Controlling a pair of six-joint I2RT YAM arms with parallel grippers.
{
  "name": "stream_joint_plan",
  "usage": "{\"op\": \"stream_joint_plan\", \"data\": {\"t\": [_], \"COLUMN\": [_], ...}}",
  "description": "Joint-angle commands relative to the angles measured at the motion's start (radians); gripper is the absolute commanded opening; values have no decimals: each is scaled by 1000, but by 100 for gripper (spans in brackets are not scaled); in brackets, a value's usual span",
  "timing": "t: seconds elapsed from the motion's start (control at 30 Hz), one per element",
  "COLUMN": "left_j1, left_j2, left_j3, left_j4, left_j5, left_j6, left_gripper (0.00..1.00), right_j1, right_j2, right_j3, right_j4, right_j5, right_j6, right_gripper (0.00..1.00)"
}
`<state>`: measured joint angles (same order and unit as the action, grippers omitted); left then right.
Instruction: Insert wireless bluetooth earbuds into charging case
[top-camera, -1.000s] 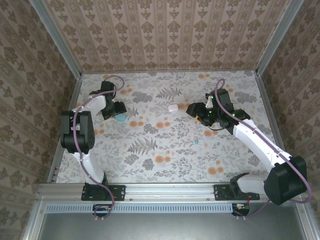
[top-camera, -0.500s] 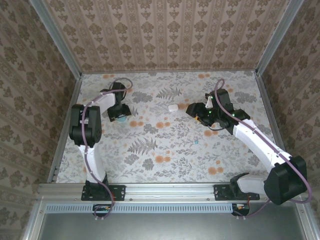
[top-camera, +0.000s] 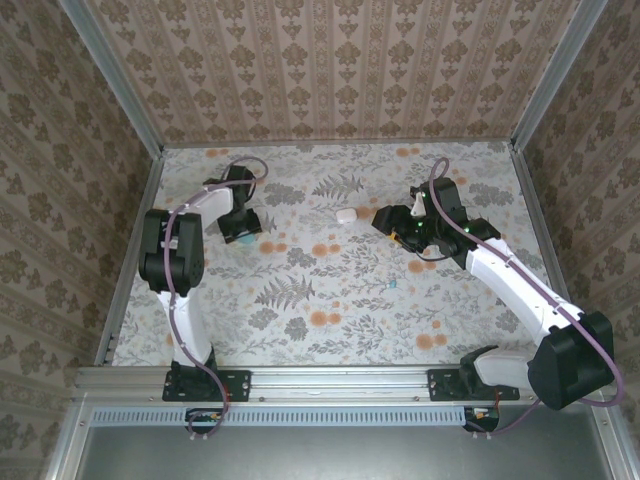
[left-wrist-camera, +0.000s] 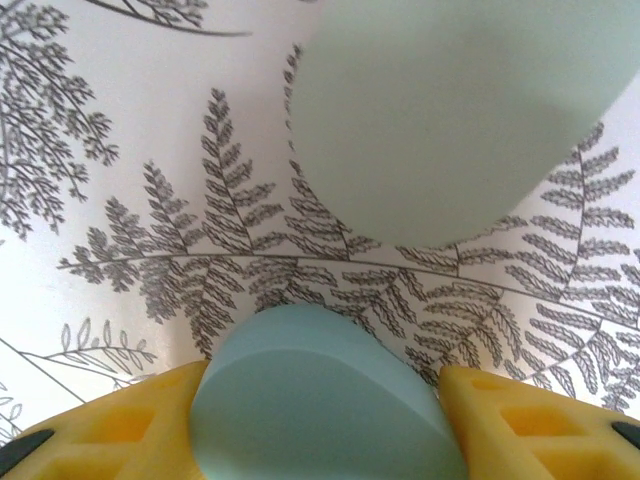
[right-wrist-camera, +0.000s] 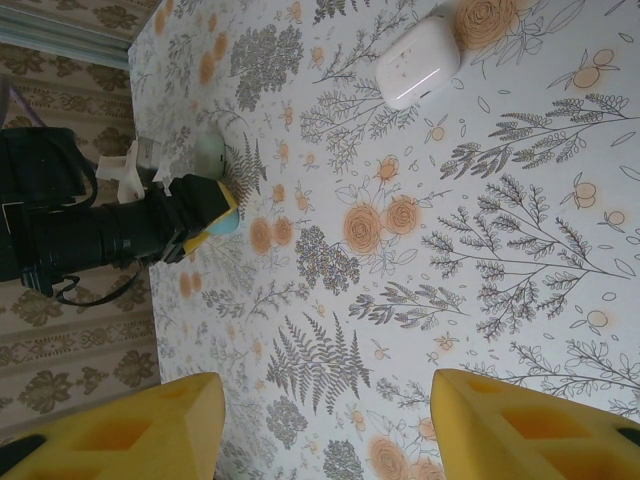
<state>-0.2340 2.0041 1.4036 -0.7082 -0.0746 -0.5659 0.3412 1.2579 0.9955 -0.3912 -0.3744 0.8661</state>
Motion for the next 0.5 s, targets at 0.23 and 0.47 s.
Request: {"op": "stream_joint_plan", "data": {"t": [0.23, 0.47], "left_j1": [-213, -430], "left_j2": [-113, -62], "left_j3": [-110, -66], "left_j4": [-15, 23], "left_j5": [118, 172], "left_j6": [-59, -196], "left_gripper": [54, 55], "right_j1": [-4, -15], "right_j2": [-17, -23], "right_j3": [-3, -37], "right_j4": [-71, -104], "right_j5": [80, 136], "right_j6": [-93, -141], "right_gripper": [59, 59]}}
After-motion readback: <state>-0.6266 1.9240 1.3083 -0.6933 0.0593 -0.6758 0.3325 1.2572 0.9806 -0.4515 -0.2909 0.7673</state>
